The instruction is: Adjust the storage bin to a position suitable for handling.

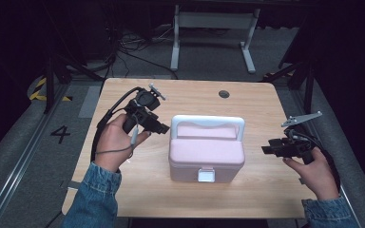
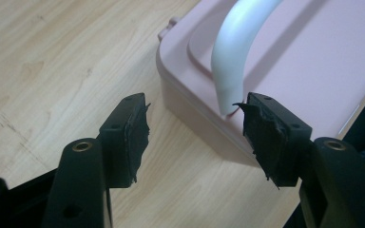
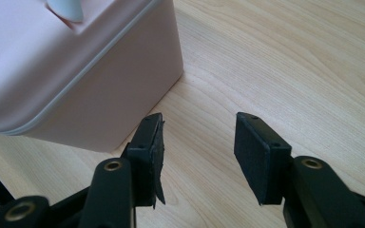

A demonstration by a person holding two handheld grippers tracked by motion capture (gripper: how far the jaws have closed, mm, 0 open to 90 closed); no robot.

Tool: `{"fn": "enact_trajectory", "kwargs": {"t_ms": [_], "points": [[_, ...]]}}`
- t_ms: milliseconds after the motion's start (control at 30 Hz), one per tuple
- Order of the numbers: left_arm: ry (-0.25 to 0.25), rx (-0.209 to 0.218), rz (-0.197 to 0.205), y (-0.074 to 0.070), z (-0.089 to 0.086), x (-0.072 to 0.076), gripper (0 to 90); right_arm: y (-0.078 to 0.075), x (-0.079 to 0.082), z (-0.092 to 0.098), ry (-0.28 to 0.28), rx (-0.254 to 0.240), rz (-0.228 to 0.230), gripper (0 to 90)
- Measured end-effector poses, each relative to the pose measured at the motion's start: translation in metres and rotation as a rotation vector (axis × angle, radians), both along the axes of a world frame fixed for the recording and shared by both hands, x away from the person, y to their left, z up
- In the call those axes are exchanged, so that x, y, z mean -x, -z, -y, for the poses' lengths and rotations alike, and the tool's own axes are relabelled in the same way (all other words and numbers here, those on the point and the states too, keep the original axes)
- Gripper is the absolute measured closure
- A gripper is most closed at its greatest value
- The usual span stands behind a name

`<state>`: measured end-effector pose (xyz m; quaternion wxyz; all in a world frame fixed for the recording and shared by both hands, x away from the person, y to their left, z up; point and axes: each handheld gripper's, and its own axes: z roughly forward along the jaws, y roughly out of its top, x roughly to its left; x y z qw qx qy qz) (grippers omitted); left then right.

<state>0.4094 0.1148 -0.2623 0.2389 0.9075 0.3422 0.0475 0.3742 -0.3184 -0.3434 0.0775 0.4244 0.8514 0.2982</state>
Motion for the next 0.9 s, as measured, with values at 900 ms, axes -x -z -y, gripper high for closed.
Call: {"fn": "enact_trajectory", "kwargs": {"t_ms": [900], "points": [[0.047,-0.069,0.039,0.02,0.061,-0.017,45.3,0.005,0.007,0.006,0.017,-0.01,-0.009,51.9]]}}
